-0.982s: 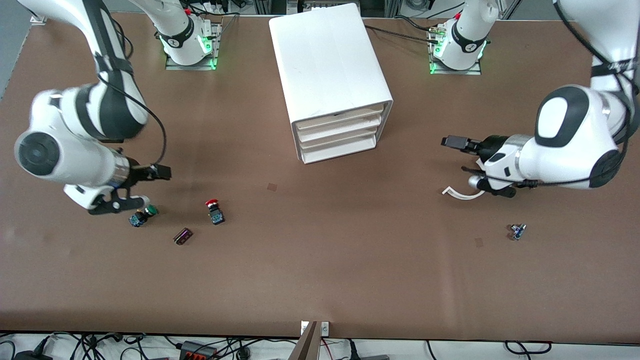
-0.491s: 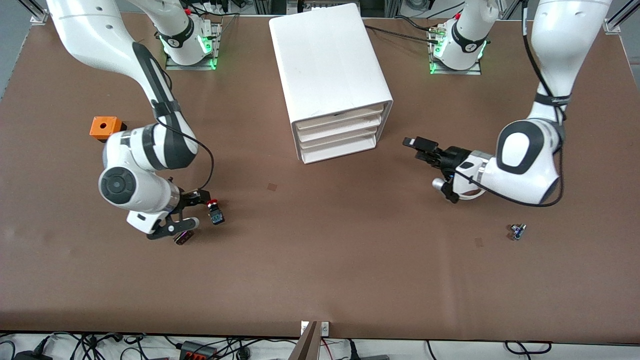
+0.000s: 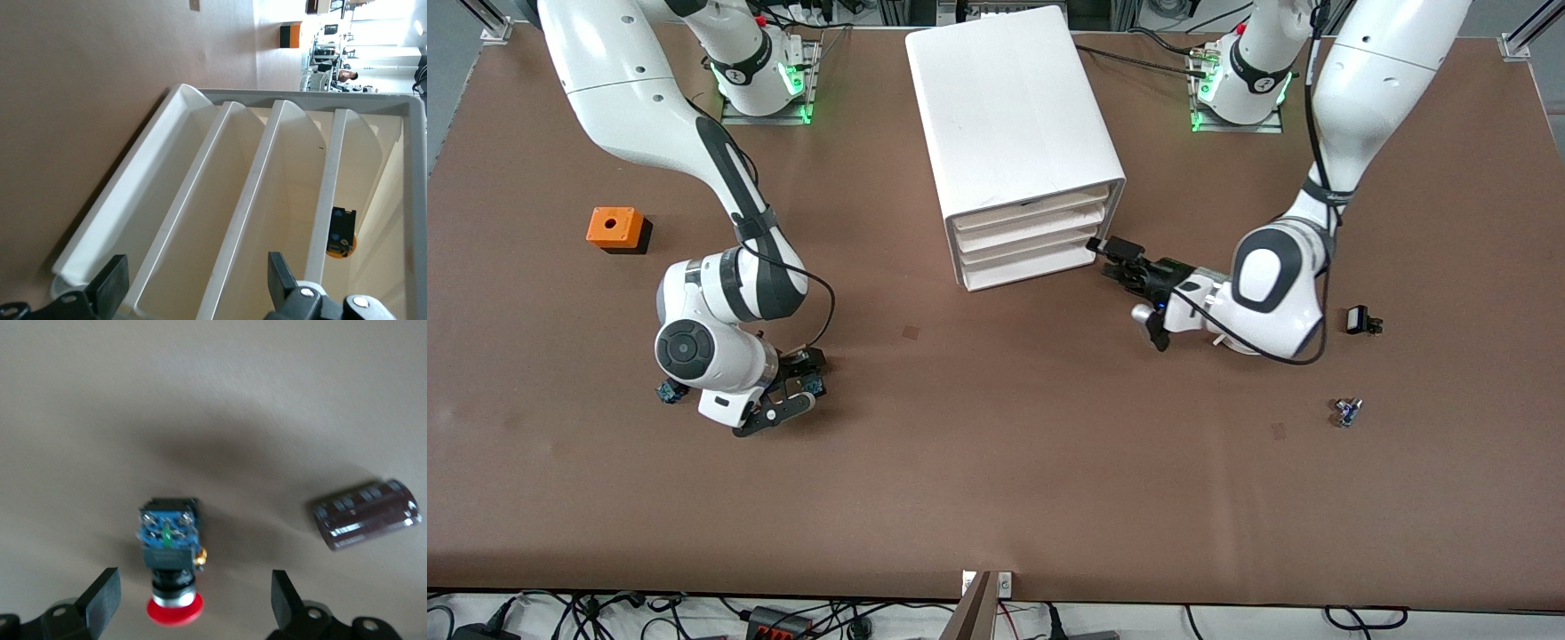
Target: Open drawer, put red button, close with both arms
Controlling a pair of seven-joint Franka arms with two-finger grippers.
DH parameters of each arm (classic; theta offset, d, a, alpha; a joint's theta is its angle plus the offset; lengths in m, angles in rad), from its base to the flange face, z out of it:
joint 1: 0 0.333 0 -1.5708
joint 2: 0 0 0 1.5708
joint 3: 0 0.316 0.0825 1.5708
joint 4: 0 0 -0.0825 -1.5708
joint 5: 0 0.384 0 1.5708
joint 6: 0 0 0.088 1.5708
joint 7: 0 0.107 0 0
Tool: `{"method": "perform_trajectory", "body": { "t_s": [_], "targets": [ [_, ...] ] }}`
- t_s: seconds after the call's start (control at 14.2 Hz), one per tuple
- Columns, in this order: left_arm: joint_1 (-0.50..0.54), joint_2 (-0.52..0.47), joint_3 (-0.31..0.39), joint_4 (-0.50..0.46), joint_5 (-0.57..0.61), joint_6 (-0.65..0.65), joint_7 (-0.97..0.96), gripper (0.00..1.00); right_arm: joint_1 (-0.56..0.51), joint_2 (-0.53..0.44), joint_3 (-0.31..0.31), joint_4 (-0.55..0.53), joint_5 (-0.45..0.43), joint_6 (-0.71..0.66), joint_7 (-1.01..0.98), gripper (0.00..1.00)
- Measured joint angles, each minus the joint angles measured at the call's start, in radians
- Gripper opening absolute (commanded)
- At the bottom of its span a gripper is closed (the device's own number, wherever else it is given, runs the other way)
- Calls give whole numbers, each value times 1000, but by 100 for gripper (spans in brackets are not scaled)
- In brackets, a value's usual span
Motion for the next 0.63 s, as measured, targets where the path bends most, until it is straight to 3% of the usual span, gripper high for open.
{"method": "perform_trajectory", "body": {
  "t_s": [0.42,0.63],
  "targets": [
    [1,0,-46,-41,-22,6,149,61,2,57,5,43,6,27,-2,100],
    [-5,0,-58,-74,-56,6,171,37,12,72,6,46,7,35,-3,100]
  ]
}}
